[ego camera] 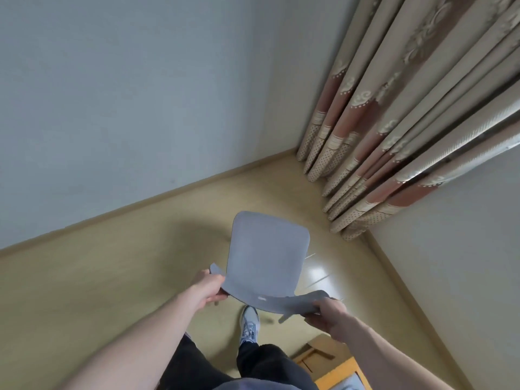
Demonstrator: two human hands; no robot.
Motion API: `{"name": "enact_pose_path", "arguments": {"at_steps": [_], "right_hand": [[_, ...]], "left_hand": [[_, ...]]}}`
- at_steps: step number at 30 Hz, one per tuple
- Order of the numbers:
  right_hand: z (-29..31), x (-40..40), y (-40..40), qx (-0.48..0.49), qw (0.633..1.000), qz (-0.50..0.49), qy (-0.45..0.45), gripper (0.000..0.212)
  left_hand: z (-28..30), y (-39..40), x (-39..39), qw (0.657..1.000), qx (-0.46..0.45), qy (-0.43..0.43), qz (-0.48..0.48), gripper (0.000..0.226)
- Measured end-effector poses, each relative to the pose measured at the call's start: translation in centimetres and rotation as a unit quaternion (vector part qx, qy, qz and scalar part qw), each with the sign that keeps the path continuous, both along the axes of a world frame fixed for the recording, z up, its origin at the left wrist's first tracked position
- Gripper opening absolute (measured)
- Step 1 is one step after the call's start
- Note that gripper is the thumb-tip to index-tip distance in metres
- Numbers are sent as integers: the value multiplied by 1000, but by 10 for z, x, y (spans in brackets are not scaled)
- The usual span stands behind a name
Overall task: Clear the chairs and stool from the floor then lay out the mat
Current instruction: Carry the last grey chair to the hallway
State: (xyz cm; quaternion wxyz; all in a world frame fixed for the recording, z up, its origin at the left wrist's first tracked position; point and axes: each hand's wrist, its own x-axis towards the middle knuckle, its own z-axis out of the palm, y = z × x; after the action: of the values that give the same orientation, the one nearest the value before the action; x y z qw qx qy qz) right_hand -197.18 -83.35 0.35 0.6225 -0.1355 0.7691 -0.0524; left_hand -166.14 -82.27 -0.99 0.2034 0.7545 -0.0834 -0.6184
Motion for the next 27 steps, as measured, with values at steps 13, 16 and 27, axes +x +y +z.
{"name": "enact_pose_path", "arguments": {"at_steps": [13, 16, 27], "right_hand": [[38, 206, -77, -58, 962, 265, -31, 16], [40, 272, -69, -82, 946, 312, -42, 20], [82, 478, -14, -127, 859, 494, -49, 25]], "left_hand": [[46, 115, 131, 949, -2, 12, 315, 14], [53, 154, 168, 928, -11, 10, 372, 17], [77, 259, 300, 867, -59, 15, 494, 18]]}}
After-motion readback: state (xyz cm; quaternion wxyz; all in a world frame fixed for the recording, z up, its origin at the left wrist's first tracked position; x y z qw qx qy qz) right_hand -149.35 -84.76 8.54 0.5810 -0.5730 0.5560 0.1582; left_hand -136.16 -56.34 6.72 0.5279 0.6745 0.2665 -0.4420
